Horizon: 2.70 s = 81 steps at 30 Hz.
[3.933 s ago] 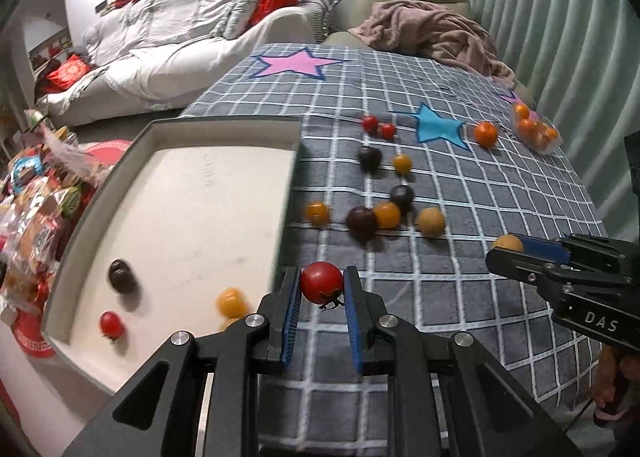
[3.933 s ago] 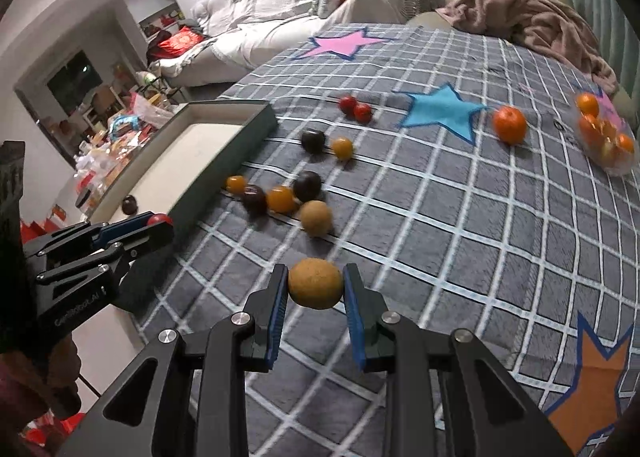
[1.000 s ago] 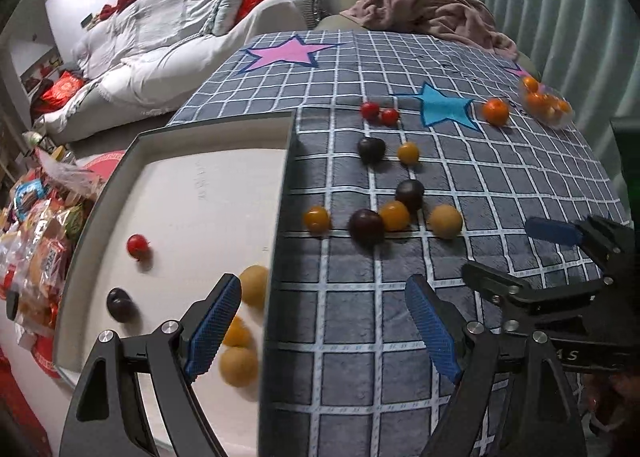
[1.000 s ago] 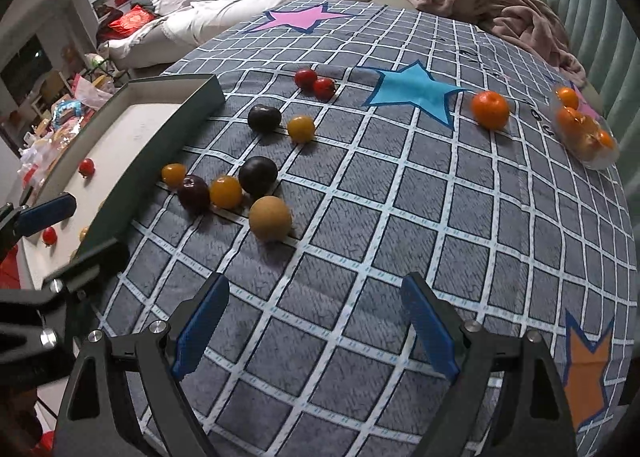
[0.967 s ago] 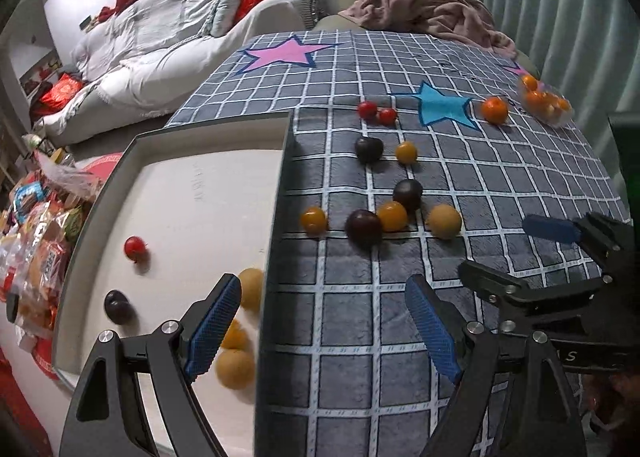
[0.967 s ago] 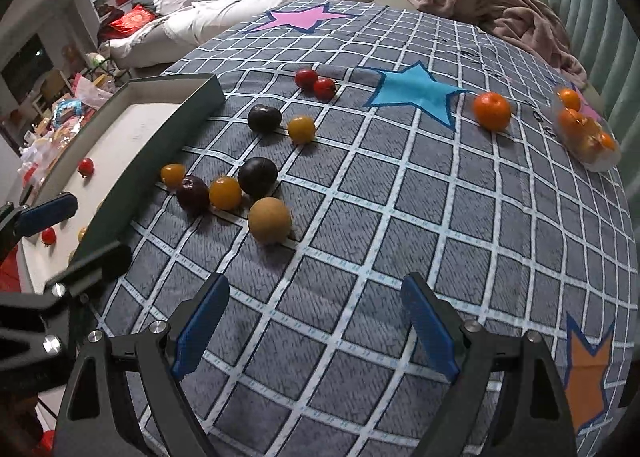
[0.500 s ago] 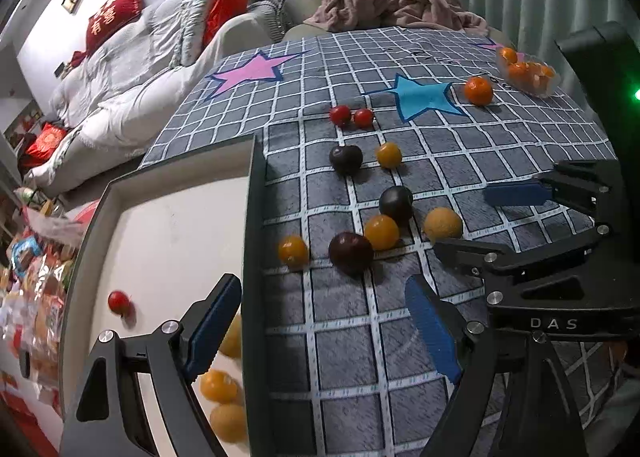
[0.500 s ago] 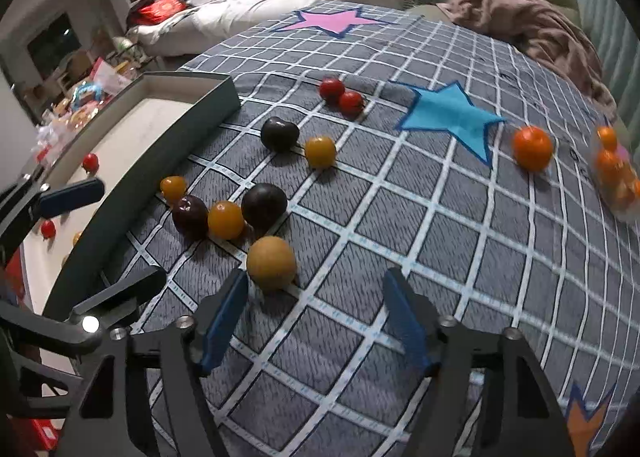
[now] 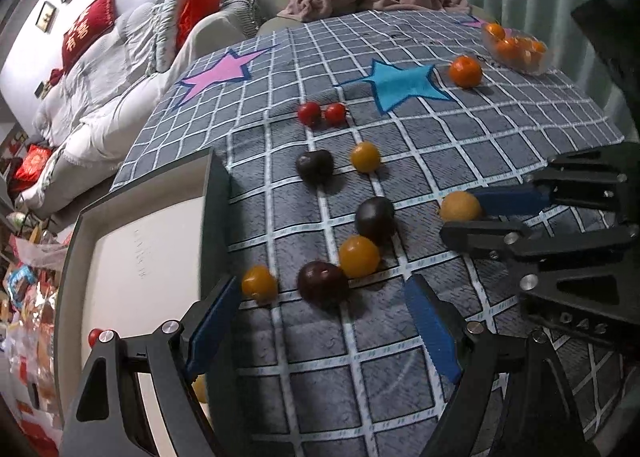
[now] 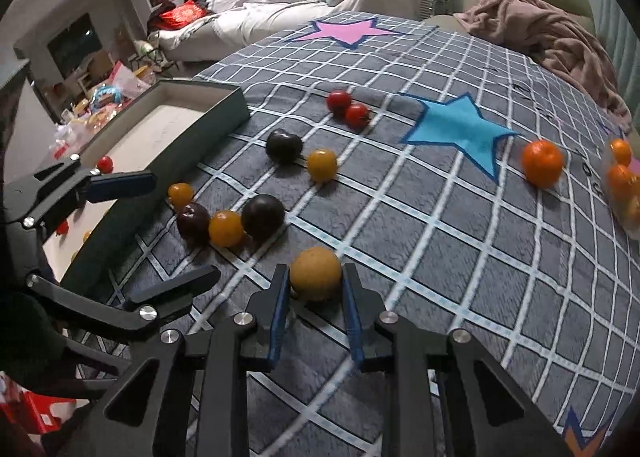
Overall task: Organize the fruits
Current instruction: 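Grasp a dark plum with the left gripper while the right grasps a tan fruit, then carry the plum and tan fruit into the white tray and open both grippers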
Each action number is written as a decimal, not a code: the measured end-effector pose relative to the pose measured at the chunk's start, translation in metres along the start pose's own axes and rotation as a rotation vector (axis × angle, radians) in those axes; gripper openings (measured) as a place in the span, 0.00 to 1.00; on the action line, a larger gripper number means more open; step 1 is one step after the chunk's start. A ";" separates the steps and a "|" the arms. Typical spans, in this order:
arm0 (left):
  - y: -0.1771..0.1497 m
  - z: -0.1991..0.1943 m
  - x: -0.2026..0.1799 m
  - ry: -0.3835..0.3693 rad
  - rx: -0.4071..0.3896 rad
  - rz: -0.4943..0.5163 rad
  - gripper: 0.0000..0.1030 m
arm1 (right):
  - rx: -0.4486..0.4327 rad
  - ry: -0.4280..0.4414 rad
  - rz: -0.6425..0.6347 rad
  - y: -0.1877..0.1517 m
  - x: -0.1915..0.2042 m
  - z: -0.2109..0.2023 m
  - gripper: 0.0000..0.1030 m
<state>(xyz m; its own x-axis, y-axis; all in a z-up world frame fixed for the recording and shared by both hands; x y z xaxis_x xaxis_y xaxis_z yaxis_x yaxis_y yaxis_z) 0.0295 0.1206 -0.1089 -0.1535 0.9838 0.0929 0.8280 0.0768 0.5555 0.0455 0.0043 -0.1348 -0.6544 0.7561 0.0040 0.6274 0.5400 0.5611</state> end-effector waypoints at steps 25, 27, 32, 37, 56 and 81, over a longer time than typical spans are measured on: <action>-0.032 -0.011 0.010 -0.006 0.009 -0.182 0.36 | -0.019 -0.010 0.121 -0.036 -0.003 -0.026 0.27; -0.032 -0.011 0.009 -0.006 0.012 -0.184 0.36 | -0.017 -0.016 0.118 -0.038 -0.002 -0.027 0.27; -0.031 -0.010 0.009 -0.004 0.013 -0.188 0.36 | -0.017 -0.017 0.121 -0.039 -0.002 -0.028 0.28; -0.027 -0.008 0.010 0.004 0.014 -0.191 0.36 | -0.017 -0.021 0.123 -0.038 -0.003 -0.028 0.28; -0.024 -0.012 0.008 -0.035 0.001 -0.238 0.29 | -0.035 0.000 0.198 -0.040 -0.007 -0.034 0.27; -0.051 -0.055 0.021 -0.071 -0.010 -0.309 0.29 | 0.004 -0.065 0.184 -0.058 0.013 -0.041 0.27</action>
<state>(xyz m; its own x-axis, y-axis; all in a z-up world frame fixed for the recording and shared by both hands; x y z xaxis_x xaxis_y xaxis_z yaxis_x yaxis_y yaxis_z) -0.0458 0.1283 -0.0899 -0.3584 0.9232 -0.1390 0.7427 0.3722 0.5567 -0.0168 -0.0322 -0.1331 -0.5001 0.8644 0.0527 0.7357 0.3920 0.5524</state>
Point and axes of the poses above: each gripper's, at about its wrist camera, not at the fingertips, and z roughly the way its jaws point, x to its left, y to its top, the point moved 8 cm from there along z, roughly the way its jaws point, and after that the axes turned 10 degrees about -z, right-handed, at the moved point
